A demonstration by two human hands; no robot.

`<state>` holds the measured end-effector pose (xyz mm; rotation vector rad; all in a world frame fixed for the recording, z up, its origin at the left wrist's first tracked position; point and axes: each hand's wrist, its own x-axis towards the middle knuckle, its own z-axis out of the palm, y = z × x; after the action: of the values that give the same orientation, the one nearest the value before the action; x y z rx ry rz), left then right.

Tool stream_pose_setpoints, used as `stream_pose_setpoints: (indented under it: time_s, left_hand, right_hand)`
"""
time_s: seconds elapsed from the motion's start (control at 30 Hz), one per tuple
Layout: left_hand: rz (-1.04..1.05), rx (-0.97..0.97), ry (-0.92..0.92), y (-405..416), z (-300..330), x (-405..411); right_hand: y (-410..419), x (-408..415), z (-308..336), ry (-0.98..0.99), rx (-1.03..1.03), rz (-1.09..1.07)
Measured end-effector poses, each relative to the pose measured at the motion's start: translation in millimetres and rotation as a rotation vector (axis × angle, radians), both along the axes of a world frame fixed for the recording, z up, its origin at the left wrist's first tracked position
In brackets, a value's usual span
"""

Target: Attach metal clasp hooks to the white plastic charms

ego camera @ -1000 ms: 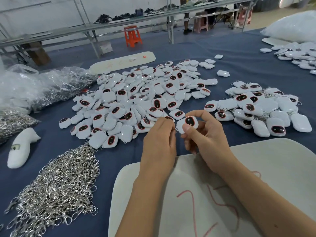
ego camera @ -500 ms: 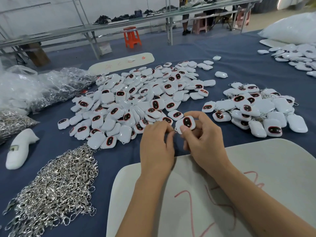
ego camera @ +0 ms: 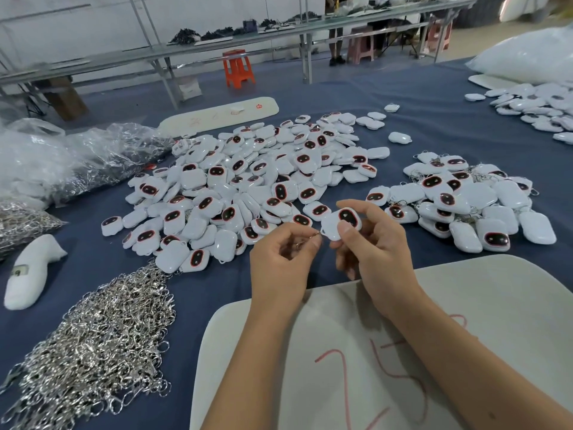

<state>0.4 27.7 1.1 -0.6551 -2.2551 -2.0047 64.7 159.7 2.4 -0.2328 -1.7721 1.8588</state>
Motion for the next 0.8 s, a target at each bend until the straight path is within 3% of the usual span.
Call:
stream_pose_setpoints:
  time_s: [0.3,0.53,0.8]
  left_hand:
    - [0.098,-0.338,0.333,-0.5,-2.7,0.0]
    - [0.094,-0.109,0.234,1.9,-3.2,-0.4]
    - [0.062,-0.103,0.232,0.6,-5.7,-1.7]
  right_hand:
    - [-2.9,0.2,-1.8,-0.006,0.101,0.019]
    - [-0.3,-2.5,-3.5,-0.017,0.026,-0.019]
    - [0.1,-0.7,-2.3,-0.006,-0.011,-0.013]
